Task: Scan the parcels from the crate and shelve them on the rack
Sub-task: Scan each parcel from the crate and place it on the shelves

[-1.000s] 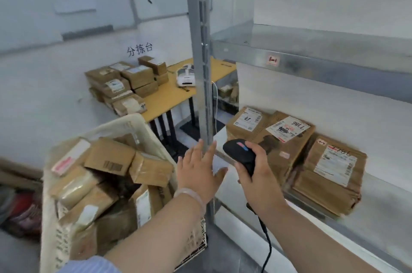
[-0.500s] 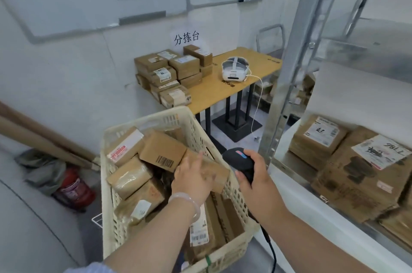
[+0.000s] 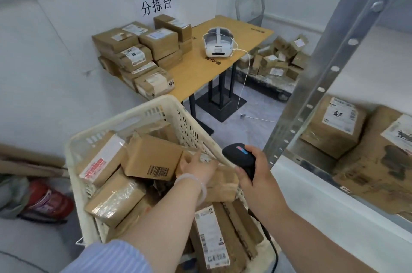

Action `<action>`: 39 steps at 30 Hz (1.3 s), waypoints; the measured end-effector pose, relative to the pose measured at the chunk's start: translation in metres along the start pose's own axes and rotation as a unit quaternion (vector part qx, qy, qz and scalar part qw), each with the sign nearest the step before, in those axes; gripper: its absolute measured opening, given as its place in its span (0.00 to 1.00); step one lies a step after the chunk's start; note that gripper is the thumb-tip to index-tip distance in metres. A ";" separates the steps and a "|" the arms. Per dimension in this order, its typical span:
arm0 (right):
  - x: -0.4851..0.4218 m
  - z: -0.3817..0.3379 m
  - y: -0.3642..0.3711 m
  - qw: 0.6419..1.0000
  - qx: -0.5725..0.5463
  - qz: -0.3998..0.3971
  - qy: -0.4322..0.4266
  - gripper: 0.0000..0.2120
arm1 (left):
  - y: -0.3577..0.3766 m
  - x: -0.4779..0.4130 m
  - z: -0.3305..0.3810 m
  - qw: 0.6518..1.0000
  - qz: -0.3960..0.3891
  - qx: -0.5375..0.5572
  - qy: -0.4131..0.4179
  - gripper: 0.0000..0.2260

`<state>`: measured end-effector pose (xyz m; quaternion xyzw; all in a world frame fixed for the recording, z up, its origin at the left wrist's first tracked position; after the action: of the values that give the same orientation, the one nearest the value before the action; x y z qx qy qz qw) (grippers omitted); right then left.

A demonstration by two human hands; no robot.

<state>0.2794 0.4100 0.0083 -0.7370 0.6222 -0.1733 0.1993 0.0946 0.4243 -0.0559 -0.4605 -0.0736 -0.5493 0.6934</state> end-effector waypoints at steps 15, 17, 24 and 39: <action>0.016 -0.009 -0.006 0.999 -0.004 0.046 0.015 0.21 | -0.017 0.043 -0.032 0.958 -0.034 0.280 0.057 0.33; 0.019 -0.011 -0.011 0.997 -0.012 0.067 0.018 0.21 | -0.017 0.054 -0.037 0.951 -0.037 0.298 0.071 0.31; 0.037 -0.006 -0.019 0.995 0.000 0.083 0.048 0.21 | -0.012 0.089 -0.063 0.938 -0.053 0.315 0.134 0.20; 0.136 0.009 -0.093 0.989 -0.060 0.139 -0.001 0.22 | 0.029 0.196 -0.031 0.924 -0.066 0.203 0.318 0.29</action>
<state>0.3854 0.2904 0.0491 -0.6544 0.7274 -0.1056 0.1775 0.1813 0.2649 0.0299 -0.1057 0.0106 -0.6846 0.7211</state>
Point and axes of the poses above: each hand's wrist, its own x-axis away from the middle knuckle, its own y-axis out of the palm, z = x × y, the point moved 6 cm from there along -x, towards the middle knuckle, and after that the axes turned 3 degrees about -x, right-handed, at the moved point
